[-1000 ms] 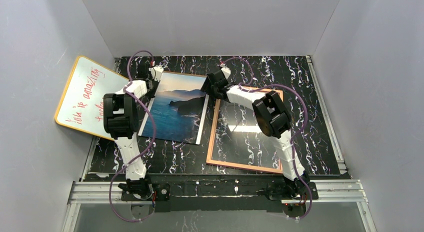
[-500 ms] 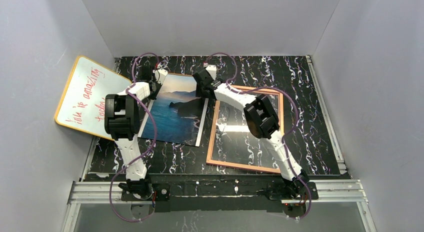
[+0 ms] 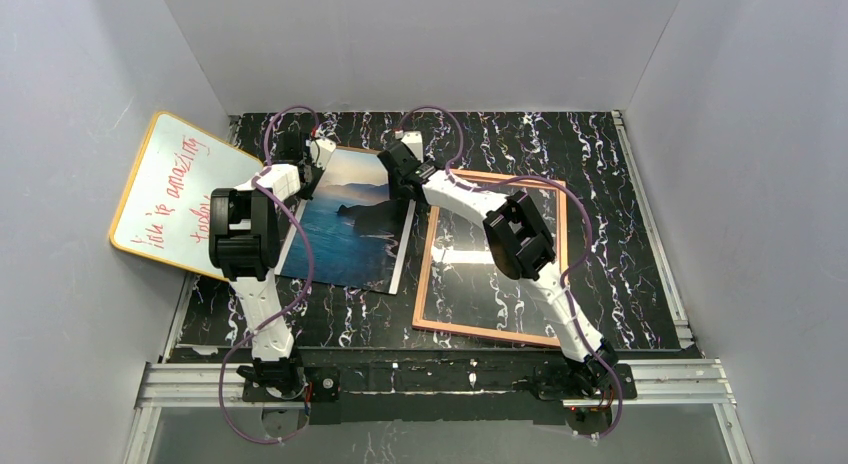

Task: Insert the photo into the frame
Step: Pick up the photo from the photo frame.

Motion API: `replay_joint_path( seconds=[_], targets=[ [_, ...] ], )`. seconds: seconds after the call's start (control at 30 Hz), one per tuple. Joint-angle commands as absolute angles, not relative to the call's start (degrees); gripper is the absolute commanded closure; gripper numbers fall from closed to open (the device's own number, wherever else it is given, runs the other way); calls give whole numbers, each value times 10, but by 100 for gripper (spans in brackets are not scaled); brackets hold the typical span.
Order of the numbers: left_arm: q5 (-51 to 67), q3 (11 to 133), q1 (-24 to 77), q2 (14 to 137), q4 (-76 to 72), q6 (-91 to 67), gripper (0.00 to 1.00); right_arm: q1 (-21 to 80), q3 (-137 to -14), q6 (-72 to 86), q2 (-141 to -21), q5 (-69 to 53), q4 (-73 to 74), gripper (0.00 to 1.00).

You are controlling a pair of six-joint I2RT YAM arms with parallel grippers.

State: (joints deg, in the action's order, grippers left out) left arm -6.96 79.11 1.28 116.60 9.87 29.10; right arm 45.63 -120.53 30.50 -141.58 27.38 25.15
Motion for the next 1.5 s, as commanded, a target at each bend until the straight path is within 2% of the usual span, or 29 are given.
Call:
replay_joint_path(
  seconds=[0.0,0.33,0.5,0.63,0.83,1.13,1.37,1.47],
  targets=[
    [-24,758,26,1189,197,280,87,483,-1201,264,-1380,262,197,39],
    [-28,757,26,1192,199,283,89,502,-1192,222,-1374,281,183,40],
    [-29,756,26,1193,199,285,89,501,-1140,241,-1344,267,148,39],
    [-31,755,26,1191,199,286,89,485,-1027,316,-1267,189,33,38],
    [-31,756,26,1189,198,291,90,405,-755,551,-1159,-7,-288,39],
    [-29,754,25,1183,201,292,91,385,-695,673,-1174,-119,-484,36],
    [-27,755,26,1182,205,292,92,384,-731,694,-1215,-166,-479,36],
    [-26,756,26,1181,205,292,92,385,-747,667,-1217,-162,-431,35]
  ],
)
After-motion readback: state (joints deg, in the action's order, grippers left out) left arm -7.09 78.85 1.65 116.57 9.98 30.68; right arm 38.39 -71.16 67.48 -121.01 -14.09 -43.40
